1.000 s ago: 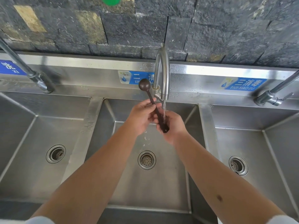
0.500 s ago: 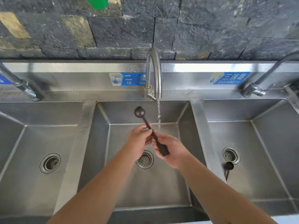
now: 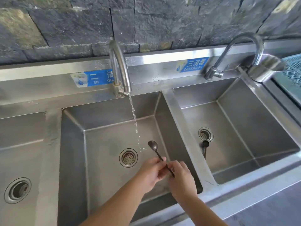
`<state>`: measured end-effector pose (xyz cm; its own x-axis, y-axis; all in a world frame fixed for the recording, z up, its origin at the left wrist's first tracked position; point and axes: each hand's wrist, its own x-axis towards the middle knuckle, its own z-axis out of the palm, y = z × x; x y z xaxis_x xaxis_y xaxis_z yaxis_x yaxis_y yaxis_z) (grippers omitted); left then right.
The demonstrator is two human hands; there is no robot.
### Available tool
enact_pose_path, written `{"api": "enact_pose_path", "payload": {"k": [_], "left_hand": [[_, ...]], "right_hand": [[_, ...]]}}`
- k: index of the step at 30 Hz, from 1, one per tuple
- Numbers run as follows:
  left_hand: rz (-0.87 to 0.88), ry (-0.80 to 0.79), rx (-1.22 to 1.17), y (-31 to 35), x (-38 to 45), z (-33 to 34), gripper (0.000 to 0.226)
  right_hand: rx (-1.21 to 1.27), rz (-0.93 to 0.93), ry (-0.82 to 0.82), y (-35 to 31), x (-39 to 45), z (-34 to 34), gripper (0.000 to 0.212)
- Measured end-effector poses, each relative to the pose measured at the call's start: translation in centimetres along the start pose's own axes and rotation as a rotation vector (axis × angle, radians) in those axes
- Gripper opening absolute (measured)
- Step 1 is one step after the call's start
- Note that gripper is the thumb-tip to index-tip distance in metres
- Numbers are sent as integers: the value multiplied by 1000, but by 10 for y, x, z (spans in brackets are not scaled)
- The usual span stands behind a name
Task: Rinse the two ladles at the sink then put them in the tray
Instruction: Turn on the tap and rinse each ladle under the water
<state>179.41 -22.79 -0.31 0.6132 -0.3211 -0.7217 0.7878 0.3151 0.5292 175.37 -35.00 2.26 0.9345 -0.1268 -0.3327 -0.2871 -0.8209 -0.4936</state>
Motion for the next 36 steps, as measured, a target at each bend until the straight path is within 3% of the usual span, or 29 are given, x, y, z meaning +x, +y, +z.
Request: {"api": "enact_pose_path", "payload": {"k": [3, 7, 12, 15, 18, 21, 26, 31, 36], "left_hand": [[16, -15, 29, 3, 7, 20, 20], [96, -2, 187, 9, 21, 45, 19], [236, 92, 449, 21, 53, 91, 22], [277, 133, 481, 26, 79, 131, 7], [286, 176, 518, 28, 112, 171, 21], [253, 212, 566, 22, 155, 204, 19], [85, 386, 628, -12, 243, 239, 14], [-54, 547, 656, -49, 306, 229, 16], [-119, 642, 708, -61, 337, 209, 17]], "right_hand": [[-61, -34, 59, 11, -2, -8, 25], [162, -4, 63, 25, 11, -27, 17], [425, 148, 24, 59, 48, -64, 25], [548, 201, 12, 88, 80, -90, 14], [590, 258, -4, 126, 116, -112, 8], [573, 314, -59, 167, 154, -126, 6], [307, 301, -201, 230, 227, -127, 11], [191, 310, -447, 272, 279, -86, 8], [152, 282, -546, 288, 309, -39, 6]]}}
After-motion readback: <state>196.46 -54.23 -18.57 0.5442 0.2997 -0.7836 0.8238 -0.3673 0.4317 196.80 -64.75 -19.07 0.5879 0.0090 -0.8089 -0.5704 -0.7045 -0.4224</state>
